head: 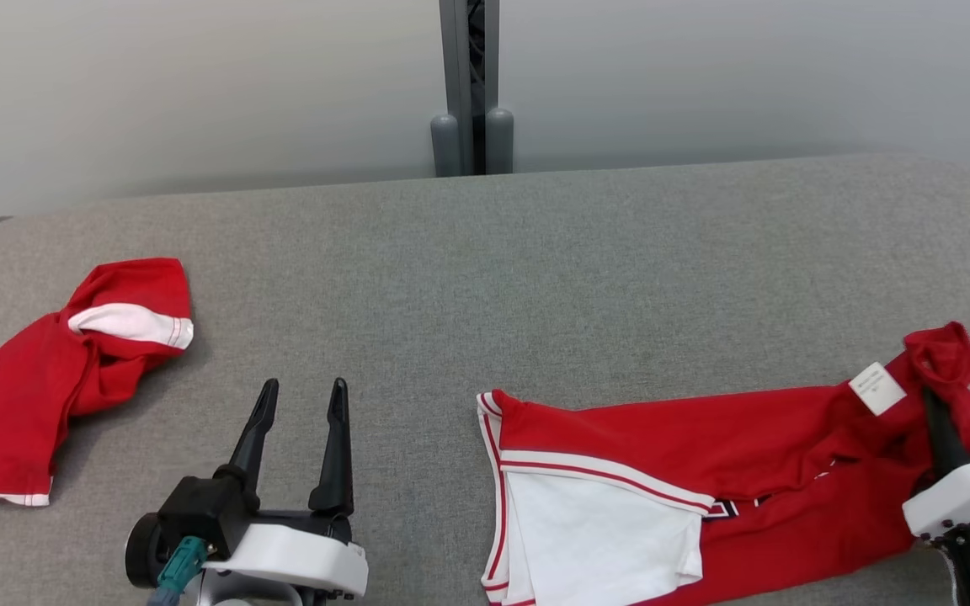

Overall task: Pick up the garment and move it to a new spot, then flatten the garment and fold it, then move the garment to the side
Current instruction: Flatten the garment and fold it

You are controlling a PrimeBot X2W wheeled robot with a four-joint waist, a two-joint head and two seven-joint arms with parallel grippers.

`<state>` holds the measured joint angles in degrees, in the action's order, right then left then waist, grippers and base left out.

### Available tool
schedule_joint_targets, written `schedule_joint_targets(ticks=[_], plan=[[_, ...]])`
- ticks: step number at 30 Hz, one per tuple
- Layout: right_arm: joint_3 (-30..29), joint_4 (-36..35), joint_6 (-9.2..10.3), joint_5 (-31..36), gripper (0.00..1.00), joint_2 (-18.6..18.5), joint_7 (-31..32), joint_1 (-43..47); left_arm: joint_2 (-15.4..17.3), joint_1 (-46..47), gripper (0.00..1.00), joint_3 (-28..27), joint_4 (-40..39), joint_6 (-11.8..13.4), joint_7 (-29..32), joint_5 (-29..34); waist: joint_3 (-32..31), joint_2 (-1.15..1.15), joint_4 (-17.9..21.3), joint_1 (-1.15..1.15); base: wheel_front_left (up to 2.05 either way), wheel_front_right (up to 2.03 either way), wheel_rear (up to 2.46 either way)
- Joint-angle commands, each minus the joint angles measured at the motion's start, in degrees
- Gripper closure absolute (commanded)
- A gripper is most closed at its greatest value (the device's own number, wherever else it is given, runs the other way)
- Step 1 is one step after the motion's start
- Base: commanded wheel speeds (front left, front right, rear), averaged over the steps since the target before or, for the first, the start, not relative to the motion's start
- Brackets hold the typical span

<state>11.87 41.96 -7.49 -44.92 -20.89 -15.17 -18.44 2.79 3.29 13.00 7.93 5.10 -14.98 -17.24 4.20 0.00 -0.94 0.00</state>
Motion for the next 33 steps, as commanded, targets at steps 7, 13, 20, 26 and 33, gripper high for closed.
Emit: schedule_joint_targets(ticks=[7, 13, 20, 26, 33], plan=[[5.97, -5.46, -0.01, -3.34, 1.00, 2.94, 1.93, 1.21, 0.21, -2.40, 0.00, -1.29, 0.00, -0.39, -0.14, -0.90, -4.45, 0.00, 0.95, 0.00, 0.00, 0.00, 0.00], [10.12, -11.19, -0.01, -4.76, 1.00, 8.15, 6.74, 1.44, 0.20, -2.83, 0.00, -1.78, -0.43, -0.47, -0.14, -1.08, -5.33, 0.00, 0.49, 0.00, 0.00, 0.00, 0.00], [10.85, -14.53, -0.01, -5.33, 1.00, 13.63, 10.38, 3.70, 0.21, -3.35, 0.00, -2.01, -0.43, -0.62, -0.14, -1.15, -5.56, 0.00, -0.95, 0.00, 0.00, 0.00, 0.00], [11.58, -16.88, -0.01, -5.93, 1.00, 17.02, 14.01, 6.96, 0.21, -3.59, 0.00, -2.09, -0.47, -0.78, -0.14, -0.99, -5.59, 0.00, -2.75, 0.00, 0.00, 0.00, 0.00], [12.35, -16.75, -0.01, -4.71, 1.00, 17.83, 15.63, 8.53, 0.21, -3.68, 0.00, -1.88, -0.31, -1.05, -0.14, -0.82, -5.03, 0.00, -4.43, 0.00, 0.00, 0.00, 0.00]])
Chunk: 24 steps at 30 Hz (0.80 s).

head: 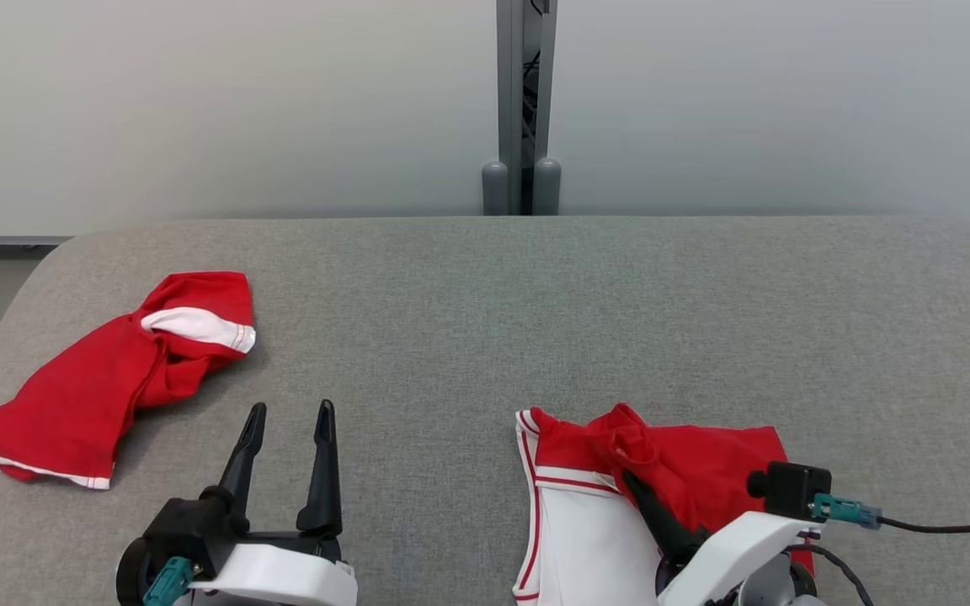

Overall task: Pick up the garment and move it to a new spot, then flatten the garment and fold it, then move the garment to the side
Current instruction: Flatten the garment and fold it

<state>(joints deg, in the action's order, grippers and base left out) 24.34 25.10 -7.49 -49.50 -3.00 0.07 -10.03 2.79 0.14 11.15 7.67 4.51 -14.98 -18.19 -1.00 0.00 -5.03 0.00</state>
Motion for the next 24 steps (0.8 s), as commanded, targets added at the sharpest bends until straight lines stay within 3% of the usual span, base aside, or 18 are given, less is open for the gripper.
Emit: schedule_joint_targets(ticks=[1, 9, 10, 11, 12, 13, 24], plan=[[0.25, 0.27, -0.01, -0.69, 1.00, -0.04, 0.43, 0.22, 0.22, -0.55, 0.00, 0.01, -0.03, -0.30, -0.14, 0.09, 0.29, 0.00, -0.54, 0.00, 0.00, 0.00, 0.00], [4.31, 3.72, -0.01, -3.14, 1.00, -0.07, -0.60, -1.46, 0.21, 1.10, 0.00, 1.01, 0.49, -0.27, -0.14, 0.24, 2.33, 0.00, -2.47, 0.00, 0.00, 0.00, 0.00], [4.55, 4.68, -0.01, -3.26, 0.87, -0.07, -1.04, -1.73, 0.20, 1.25, 0.00, 1.04, 0.56, -0.24, -0.14, 0.22, 2.50, 0.00, -2.61, 0.00, 0.00, 0.00, 0.00], [4.83, 5.32, -0.01, -3.37, 0.54, -0.08, -1.55, -2.04, 0.21, 1.38, 0.00, 1.10, 0.62, -0.22, -0.14, 0.21, 2.65, 0.00, -2.73, 0.00, 0.00, 0.00, 0.00], [5.15, 5.97, -0.01, -4.13, 0.09, -0.08, -1.77, -2.25, 0.21, 1.45, 0.00, 1.18, 0.67, -0.17, -0.14, 0.21, 2.75, 0.00, -2.83, 0.00, 0.00, 0.00, 0.00], [5.40, 6.43, -0.01, -4.99, 0.00, -0.05, -1.94, -2.39, 0.20, 1.48, 0.00, 1.27, 0.70, -0.11, -0.14, 0.20, 2.81, 0.00, -2.90, 0.00, 0.00, 0.00, 0.00], [11.41, 5.57, -0.01, -4.52, 0.00, -0.11, -4.00, -4.43, 0.21, 0.71, 0.00, 1.86, 1.32, 0.29, -0.14, -0.64, 1.68, 0.00, -1.81, 0.00, 0.00, 0.00, 0.00]])
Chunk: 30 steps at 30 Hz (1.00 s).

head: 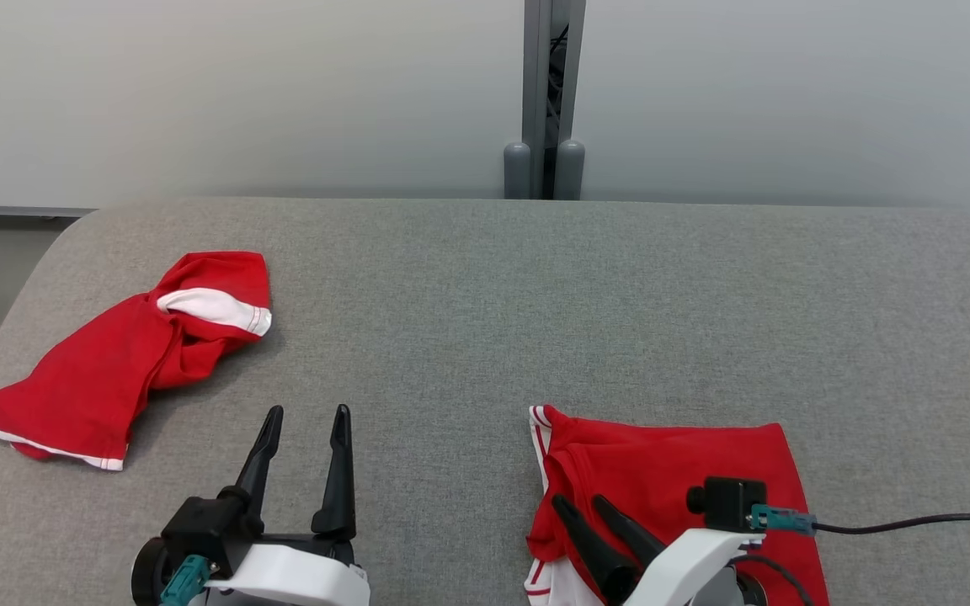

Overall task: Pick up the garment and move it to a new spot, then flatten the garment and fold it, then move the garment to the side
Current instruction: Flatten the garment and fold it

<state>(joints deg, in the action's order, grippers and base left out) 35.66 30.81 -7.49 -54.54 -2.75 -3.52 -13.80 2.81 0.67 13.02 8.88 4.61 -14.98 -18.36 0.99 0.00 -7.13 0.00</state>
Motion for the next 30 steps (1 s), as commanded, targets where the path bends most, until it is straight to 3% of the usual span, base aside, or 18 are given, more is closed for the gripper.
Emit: schedule_joint_targets(ticks=[1, 9, 15, 30], plan=[[0.10, -0.14, -0.01, 0.52, 0.00, -0.37, -0.41, -0.67, 0.19, 0.19, 0.00, -0.02, 0.11, 0.19, -0.14, -0.46, -0.32, 0.00, 0.28, 0.00, 0.00, 0.00, 0.00], [1.73, -4.12, -0.01, 0.11, 0.00, -0.38, 0.98, -0.54, 0.18, 0.02, 0.00, -0.05, -0.47, 0.48, -0.14, -0.82, -0.96, 0.00, 1.31, 0.00, 0.00, 0.00, 0.00], [-3.84, -6.86, -0.01, 4.63, 0.00, -0.64, 1.33, -2.07, 0.18, 0.47, 0.00, -0.80, -1.40, 0.65, -0.14, -0.87, -0.78, 0.00, 2.80, 0.00, 0.00, 0.00, 0.00], [-20.82, -17.09, -0.01, 24.02, 0.00, -11.43, -2.52, -1.29, 0.19, 1.62, 0.00, -1.75, -3.30, 0.96, -0.15, -0.76, -0.35, 0.00, 7.27, 0.00, 0.00, 0.00, 0.00]])
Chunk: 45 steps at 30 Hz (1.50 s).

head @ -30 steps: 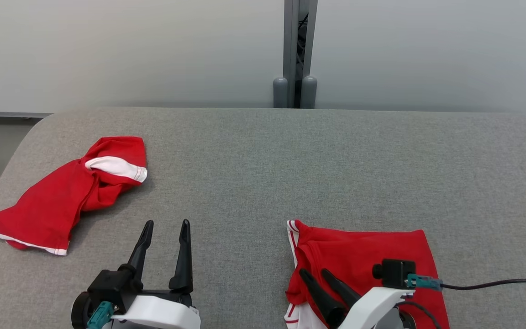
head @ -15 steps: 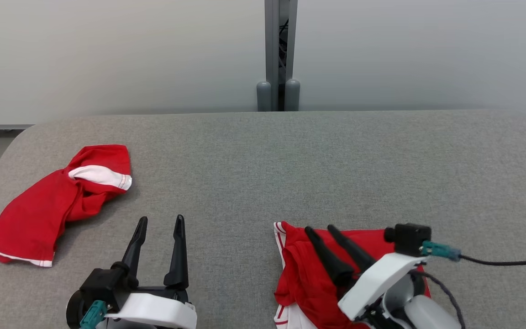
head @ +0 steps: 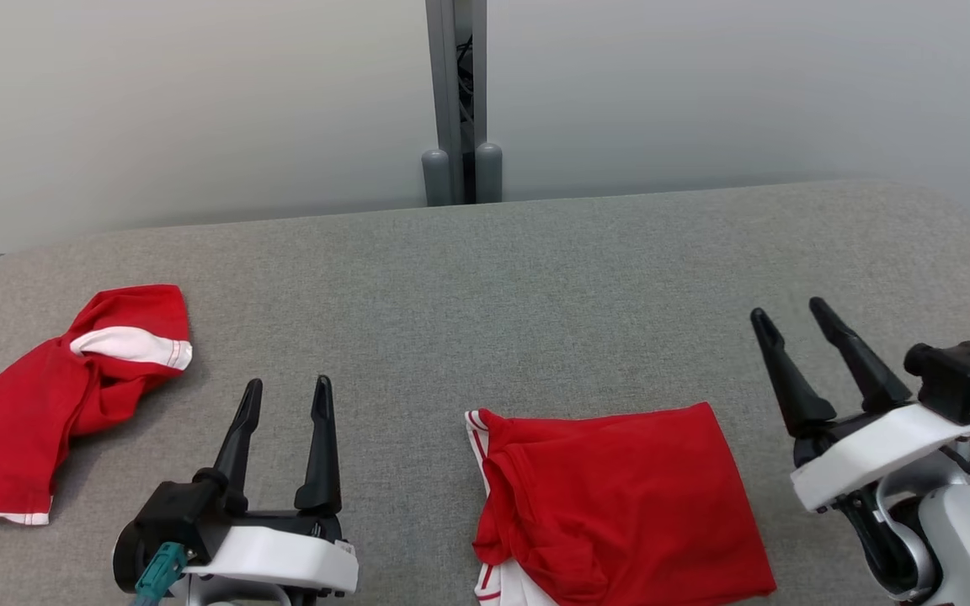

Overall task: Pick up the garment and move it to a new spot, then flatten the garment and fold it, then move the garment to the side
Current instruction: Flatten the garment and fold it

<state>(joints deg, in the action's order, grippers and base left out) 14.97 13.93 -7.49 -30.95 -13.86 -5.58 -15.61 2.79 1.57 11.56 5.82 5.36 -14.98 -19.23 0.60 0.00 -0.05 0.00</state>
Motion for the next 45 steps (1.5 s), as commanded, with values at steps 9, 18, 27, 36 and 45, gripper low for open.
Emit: schedule_joint_targets(ticks=[9, 18, 27, 36, 45], plan=[[-4.51, 0.29, -0.01, 7.12, 0.00, -0.63, -6.72, 6.09, 0.22, -0.31, 0.00, -0.23, -0.19, 0.17, -0.15, 0.20, 0.39, 0.00, 1.27, 0.00, 0.00, 0.00, 0.00], [-5.40, 2.41, -0.01, 8.18, 0.00, 1.10, -8.37, 6.65, 0.21, 0.08, 0.00, -0.17, -0.09, -0.32, -0.15, 0.95, 1.00, 0.00, 1.11, 0.00, 0.00, 0.00, 0.00], [1.31, 1.97, -0.01, 9.35, 1.00, 0.79, -8.67, 7.48, 0.21, 0.41, 0.00, 0.56, -0.01, -0.28, -0.15, 1.13, 2.27, 0.00, -0.09, 0.00, 0.00, 0.00, 0.00], [17.83, 3.38, -0.01, 5.98, 1.00, -0.94, -8.30, 9.66, 0.22, 2.47, 0.00, 0.94, 0.02, 0.03, -0.15, 0.84, 4.40, 0.00, -3.65, 0.00, 0.00, 0.00, 0.00], [26.37, 11.04, -0.01, 4.97, 1.00, -1.17, -9.25, 8.55, 0.22, 2.09, 0.00, 0.93, -0.13, 0.28, -0.15, 1.02, 4.76, 0.00, -7.96, 0.00, 0.00, 0.00, 0.00]])
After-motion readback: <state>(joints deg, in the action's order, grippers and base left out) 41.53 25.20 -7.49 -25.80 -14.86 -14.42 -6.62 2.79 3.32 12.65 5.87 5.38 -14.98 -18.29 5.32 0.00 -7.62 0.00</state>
